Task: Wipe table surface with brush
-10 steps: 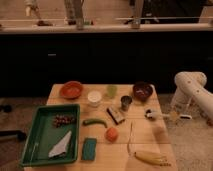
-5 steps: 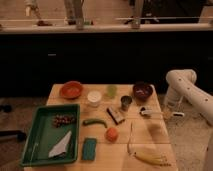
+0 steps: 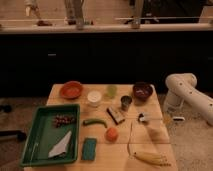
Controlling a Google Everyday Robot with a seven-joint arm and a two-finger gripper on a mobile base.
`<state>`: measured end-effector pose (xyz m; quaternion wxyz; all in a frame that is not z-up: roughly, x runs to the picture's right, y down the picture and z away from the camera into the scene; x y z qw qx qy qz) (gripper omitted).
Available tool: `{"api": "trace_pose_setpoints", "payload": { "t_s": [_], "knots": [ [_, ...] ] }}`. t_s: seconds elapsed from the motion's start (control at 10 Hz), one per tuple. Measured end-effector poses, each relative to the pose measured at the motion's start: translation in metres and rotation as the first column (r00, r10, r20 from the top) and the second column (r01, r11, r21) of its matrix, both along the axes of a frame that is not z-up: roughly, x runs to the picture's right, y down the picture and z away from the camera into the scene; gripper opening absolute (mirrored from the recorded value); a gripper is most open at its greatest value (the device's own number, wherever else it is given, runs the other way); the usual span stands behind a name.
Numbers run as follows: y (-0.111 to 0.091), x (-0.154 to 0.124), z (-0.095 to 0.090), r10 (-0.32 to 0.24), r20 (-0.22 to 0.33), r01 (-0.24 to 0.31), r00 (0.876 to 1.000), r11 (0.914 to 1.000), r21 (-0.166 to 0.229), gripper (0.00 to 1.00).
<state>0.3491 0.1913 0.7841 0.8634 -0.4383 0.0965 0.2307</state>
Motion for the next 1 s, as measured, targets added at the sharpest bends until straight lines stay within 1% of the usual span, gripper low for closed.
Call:
{"api": "trace_pose_setpoints", "payload": {
  "t_s": [0.1, 0.3, 0.5, 0.7, 0.9, 1.0],
  "knots": [
    [0.004, 0.005, -0.003, -0.004, -0.001, 0.004, 1.0, 1.0, -0.006, 0.0],
    [0.005, 0.011, 0.0, -0.009, -0.008, 0.009, 1.0, 0.9999, -0.013, 0.0],
    [0.005, 0.022, 0.006, -0.003, -0.039, 0.003, 0.999, 0.9999, -0.016, 0.0],
    [-0.001, 0.033, 0.015, 0.017, -0.084, -0.018, 0.996, 0.9998, -0.01, 0.0],
    [-0.011, 0.031, 0.025, 0.03, -0.102, -0.03, 0.994, 0.9995, 0.0, 0.0],
    [-0.016, 0.023, 0.029, 0.031, -0.103, -0.03, 0.994, 0.9995, 0.006, 0.0]
  ]
}}
